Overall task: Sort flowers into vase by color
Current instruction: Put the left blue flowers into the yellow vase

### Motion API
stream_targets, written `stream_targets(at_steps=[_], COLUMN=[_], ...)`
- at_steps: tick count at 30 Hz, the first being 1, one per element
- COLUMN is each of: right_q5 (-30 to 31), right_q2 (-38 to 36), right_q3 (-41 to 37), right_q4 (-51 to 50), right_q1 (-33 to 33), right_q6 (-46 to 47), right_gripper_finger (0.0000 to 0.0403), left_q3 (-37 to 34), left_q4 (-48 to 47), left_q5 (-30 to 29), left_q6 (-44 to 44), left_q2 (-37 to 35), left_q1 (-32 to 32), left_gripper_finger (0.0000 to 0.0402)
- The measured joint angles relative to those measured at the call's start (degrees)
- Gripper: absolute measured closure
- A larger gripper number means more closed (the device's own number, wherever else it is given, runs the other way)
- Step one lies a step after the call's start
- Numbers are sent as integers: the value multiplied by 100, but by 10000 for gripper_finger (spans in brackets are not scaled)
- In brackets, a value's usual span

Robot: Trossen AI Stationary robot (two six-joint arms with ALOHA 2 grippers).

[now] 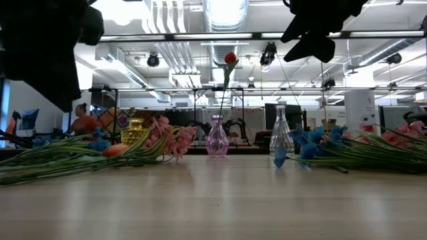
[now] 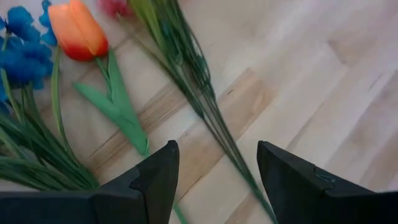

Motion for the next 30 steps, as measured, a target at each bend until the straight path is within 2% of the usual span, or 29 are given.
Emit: stream_targets(at_steps=[15, 23, 30], right_q5=[3, 5, 8], right_q2=[0, 0, 0], right_q3=[0, 0, 0], right_q4=[-15, -13, -13], right_q1=[0, 0, 0], right_q6=[-229, -254, -264], right_gripper_finger=[170, 170, 170], left_q3=[0, 0, 0], left_q4=[-124, -708, -1323], left_q5=[118, 657, 843], left_q6=[-488, -1062, -1380], left_q2=[630, 639, 638], left_q1=[14, 15, 15], left_gripper_finger=[203, 203, 203])
